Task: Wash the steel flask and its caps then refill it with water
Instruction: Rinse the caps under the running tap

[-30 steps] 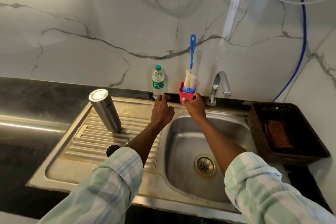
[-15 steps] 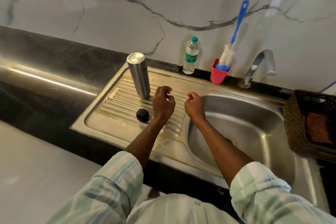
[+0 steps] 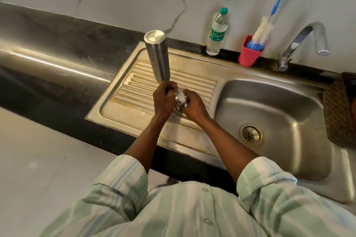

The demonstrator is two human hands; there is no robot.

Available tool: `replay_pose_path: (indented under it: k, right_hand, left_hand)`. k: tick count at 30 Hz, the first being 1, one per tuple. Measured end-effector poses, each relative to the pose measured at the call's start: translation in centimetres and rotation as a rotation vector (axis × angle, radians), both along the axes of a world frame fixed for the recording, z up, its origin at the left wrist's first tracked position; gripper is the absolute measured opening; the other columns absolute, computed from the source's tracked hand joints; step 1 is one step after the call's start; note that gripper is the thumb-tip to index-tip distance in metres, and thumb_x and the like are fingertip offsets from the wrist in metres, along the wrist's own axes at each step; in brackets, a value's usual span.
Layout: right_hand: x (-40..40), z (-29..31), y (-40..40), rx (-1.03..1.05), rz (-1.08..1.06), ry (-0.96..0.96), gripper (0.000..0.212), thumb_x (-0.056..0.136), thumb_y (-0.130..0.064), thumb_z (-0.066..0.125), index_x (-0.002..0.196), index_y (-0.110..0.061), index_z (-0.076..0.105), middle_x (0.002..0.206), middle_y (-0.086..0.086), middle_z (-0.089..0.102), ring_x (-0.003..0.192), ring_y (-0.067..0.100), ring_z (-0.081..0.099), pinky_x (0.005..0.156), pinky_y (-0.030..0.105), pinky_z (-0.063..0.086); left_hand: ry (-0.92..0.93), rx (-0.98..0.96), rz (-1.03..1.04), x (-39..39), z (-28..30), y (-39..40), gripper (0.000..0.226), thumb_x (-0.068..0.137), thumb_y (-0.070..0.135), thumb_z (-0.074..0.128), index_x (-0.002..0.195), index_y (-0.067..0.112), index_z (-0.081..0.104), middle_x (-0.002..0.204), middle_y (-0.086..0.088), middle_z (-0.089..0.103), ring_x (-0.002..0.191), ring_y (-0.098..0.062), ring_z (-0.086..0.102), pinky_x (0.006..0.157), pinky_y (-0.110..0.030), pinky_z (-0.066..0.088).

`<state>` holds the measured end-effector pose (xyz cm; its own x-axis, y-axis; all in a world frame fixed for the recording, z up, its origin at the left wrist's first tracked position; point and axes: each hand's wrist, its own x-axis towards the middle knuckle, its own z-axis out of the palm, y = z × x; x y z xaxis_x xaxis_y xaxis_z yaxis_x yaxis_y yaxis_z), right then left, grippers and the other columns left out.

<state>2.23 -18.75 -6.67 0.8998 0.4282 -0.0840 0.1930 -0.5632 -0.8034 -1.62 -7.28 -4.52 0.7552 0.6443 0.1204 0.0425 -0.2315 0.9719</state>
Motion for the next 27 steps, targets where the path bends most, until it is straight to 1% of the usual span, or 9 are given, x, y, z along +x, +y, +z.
replay_pose_path:
  k: [3,6,8,11,17,20,23,25,27]
  right_hand:
    - [0.2,0.3,-0.5,0.05,-0.051,0.022,0.066,0.072,-0.013,0.081,0.133,-0.007,0.054,0.132,0.011,0.056,0.121,0.026,0.052,0.099,0.027,0.041]
    - [0.9,1.5,-2.6,0.142,-0.178,0.041,0.062,0.074,-0.021,0.082,0.13,-0.01,0.057,0.126,0.007,0.059,0.112,0.021,0.057,0.098,0.036,0.048]
    - [1.8,2.5,-5.4,0.208,-0.312,0.089,0.065,0.075,-0.023,0.083,0.133,-0.014,0.055,0.124,-0.002,0.059,0.109,0.013,0.057,0.095,0.029,0.049]
    - [3.4,3.7,-11.1,0.319,-0.563,0.154,0.072,0.075,-0.021,0.083,0.139,-0.018,0.05,0.122,-0.009,0.055,0.108,0.004,0.053,0.091,0.017,0.042]
    - [7.0,4.7,-22.1,0.559,-0.897,0.256,0.041,0.075,-0.012,0.077,0.114,-0.011,0.064,0.103,0.007,0.07,0.089,0.017,0.065,0.078,0.033,0.052]
    - [8.7,5.2,-26.1,0.674,-0.93,0.307,0.031,0.075,-0.011,0.078,0.1,-0.017,0.062,0.097,0.009,0.069,0.088,0.021,0.066,0.085,0.041,0.055]
    - [10.2,5.6,-28.6,0.659,-0.89,0.309,0.031,0.074,-0.012,0.079,0.095,-0.022,0.058,0.096,0.007,0.065,0.09,0.022,0.064,0.083,0.039,0.055]
    - [11.3,5.7,-29.9,0.599,-0.841,0.266,0.036,0.074,-0.012,0.079,0.104,-0.02,0.061,0.104,0.005,0.067,0.095,0.02,0.064,0.083,0.034,0.053]
    - [12.2,5.9,-30.8,0.475,-0.779,0.216,0.052,0.074,-0.014,0.079,0.122,-0.02,0.059,0.116,0.0,0.064,0.103,0.014,0.06,0.085,0.025,0.048]
  left_hand:
    - [0.008,-0.023,0.004,1.2,-0.2,-0.2,0.029,0.071,0.005,0.045,0.083,0.016,0.069,0.077,-0.003,0.07,0.076,-0.022,0.068,0.077,-0.04,0.058]
    - [-0.016,-0.008,0.065,2.9,0.1,-1.7,0.026,0.076,0.003,0.046,0.081,0.016,0.068,0.075,-0.006,0.069,0.069,-0.023,0.066,0.068,-0.043,0.056]
    - [-0.018,-0.043,0.046,4.5,0.2,-3.7,0.029,0.076,0.003,0.046,0.077,0.025,0.065,0.076,-0.002,0.068,0.068,-0.025,0.064,0.064,-0.044,0.053]
    - [0.032,-0.058,-0.076,7.0,0.0,-8.1,0.029,0.075,0.006,0.046,0.077,0.031,0.062,0.078,0.002,0.067,0.074,-0.025,0.064,0.068,-0.04,0.052]
    - [0.109,0.128,-0.413,12.2,-0.4,-19.4,0.015,0.088,0.007,0.059,0.096,0.018,0.065,0.09,0.001,0.067,0.083,-0.016,0.06,0.081,-0.035,0.051]
    - [0.165,0.199,-0.544,15.6,0.1,-24.1,0.024,0.09,0.01,0.064,0.114,0.012,0.067,0.097,-0.003,0.069,0.088,-0.016,0.061,0.086,-0.033,0.051]
    - [0.155,0.304,-0.618,19.1,1.2,-27.0,0.029,0.093,0.018,0.066,0.122,0.012,0.067,0.101,-0.002,0.07,0.089,-0.012,0.061,0.078,-0.023,0.043]
    - [0.115,0.339,-0.635,21.3,2.1,-28.3,0.024,0.093,0.022,0.067,0.114,0.01,0.069,0.096,-0.004,0.07,0.088,-0.019,0.064,0.073,-0.024,0.042]
    - [0.129,0.358,-0.609,23.5,2.7,-29.1,0.024,0.092,0.025,0.068,0.102,0.003,0.07,0.092,-0.014,0.07,0.088,-0.029,0.065,0.072,-0.029,0.043]
